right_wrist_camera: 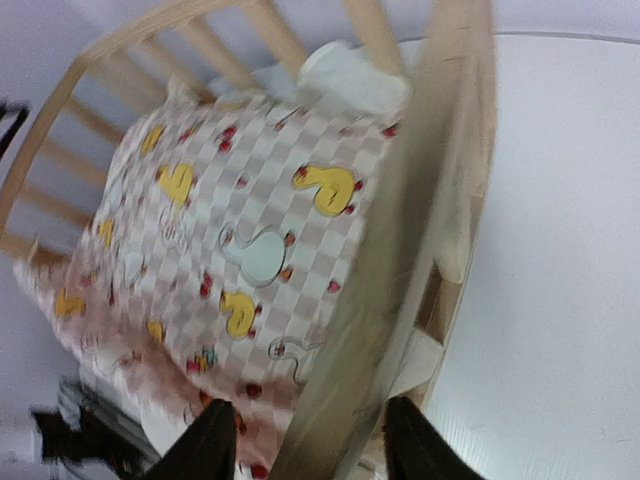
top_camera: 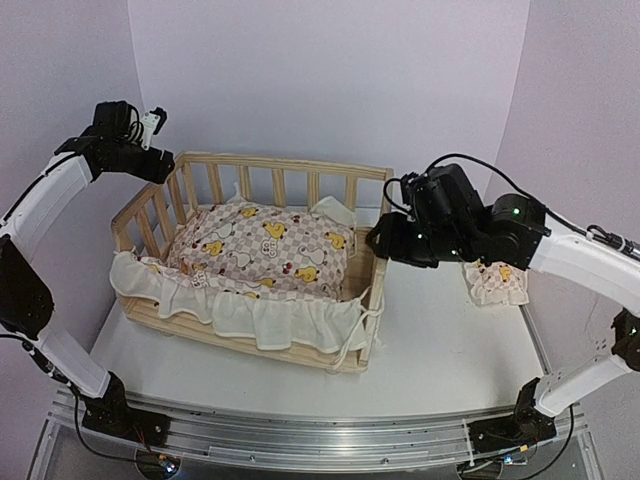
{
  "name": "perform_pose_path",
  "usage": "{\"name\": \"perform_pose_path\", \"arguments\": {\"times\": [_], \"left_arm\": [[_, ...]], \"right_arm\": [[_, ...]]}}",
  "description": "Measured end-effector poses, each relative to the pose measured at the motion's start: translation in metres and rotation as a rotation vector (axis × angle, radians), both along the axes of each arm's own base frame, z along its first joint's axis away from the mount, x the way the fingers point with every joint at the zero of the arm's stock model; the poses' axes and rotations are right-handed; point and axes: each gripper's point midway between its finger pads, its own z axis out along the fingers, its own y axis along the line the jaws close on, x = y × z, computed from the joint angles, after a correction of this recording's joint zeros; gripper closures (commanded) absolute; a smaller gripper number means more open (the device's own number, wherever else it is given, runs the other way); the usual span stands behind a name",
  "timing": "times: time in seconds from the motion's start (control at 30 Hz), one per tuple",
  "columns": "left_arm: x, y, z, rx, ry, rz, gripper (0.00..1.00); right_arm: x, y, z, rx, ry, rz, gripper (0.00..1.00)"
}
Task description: Set up the pet bed
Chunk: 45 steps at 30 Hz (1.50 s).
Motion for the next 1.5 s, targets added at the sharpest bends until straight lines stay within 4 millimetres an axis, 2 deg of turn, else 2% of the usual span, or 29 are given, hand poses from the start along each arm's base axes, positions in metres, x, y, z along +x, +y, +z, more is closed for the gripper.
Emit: {"name": "perform_pose_path", "arguments": {"times": [0.07,0.13,0.27,0.37,0.43,0.57,0.63,0.7,0.83,0.93,1.07,1.2,1.3,1.4,1.43,1.5], "left_arm": [[-0.003,0.0,-0.013,-0.012,0.048,-0.001,0.12],[-0.005,0.003,-0.024,-0.025,0.089,0.004,0.12],[-0.005,0.019,-0.038,-0.025,0.132,0.03,0.16],[-0.006,0.021,-0.046,-0.013,0.149,0.007,0.28],[-0.008,0.015,-0.052,-0.016,0.162,-0.033,0.43],[-0.006,0.001,-0.059,-0.046,0.177,-0.1,0.7],[-0.003,0.005,-0.06,-0.056,0.18,-0.098,0.82],[-0.001,0.008,-0.06,-0.075,0.185,-0.09,0.88],[-0.002,0.007,-0.059,-0.14,0.197,-0.075,1.0],[-0.002,0.005,-0.059,-0.142,0.196,-0.091,1.0],[0.001,0.001,-0.06,-0.128,0.192,-0.127,1.0],[0.018,-0.017,-0.06,-0.067,0.169,-0.214,1.0],[0.043,-0.048,-0.058,-0.018,0.145,-0.317,1.0],[0.068,-0.091,-0.055,0.014,0.119,-0.433,0.98],[0.075,-0.108,-0.054,0.021,0.111,-0.471,0.94],[0.088,-0.141,-0.051,0.034,0.082,-0.543,0.71]], "right_arm": [[-0.025,0.009,0.002,-0.025,0.027,0.071,0.32],[-0.033,0.006,0.007,-0.053,0.035,0.09,0.27],[-0.027,-0.011,0.025,-0.125,-0.014,0.079,0.21],[-0.015,-0.026,0.038,-0.167,-0.039,0.081,0.21],[0.003,-0.039,0.046,-0.166,-0.023,0.072,0.2],[0.064,-0.064,0.065,-0.207,-0.008,0.048,0.17],[0.096,-0.062,0.076,-0.255,-0.049,0.072,0.16],[0.119,-0.055,0.078,-0.304,-0.086,0.114,0.16],[0.138,-0.051,0.06,-0.381,-0.076,0.201,0.15],[0.142,-0.05,0.048,-0.406,-0.056,0.25,0.15],[0.142,-0.048,0.047,-0.401,-0.056,0.289,0.16],[0.139,-0.045,0.043,-0.398,-0.048,0.314,0.16],[0.137,-0.046,0.036,-0.405,-0.031,0.322,0.16],[0.134,-0.048,0.034,-0.41,-0.024,0.321,0.16],[0.132,-0.05,0.034,-0.412,-0.023,0.319,0.16],[0.127,-0.054,0.035,-0.414,-0.018,0.314,0.16]]}}
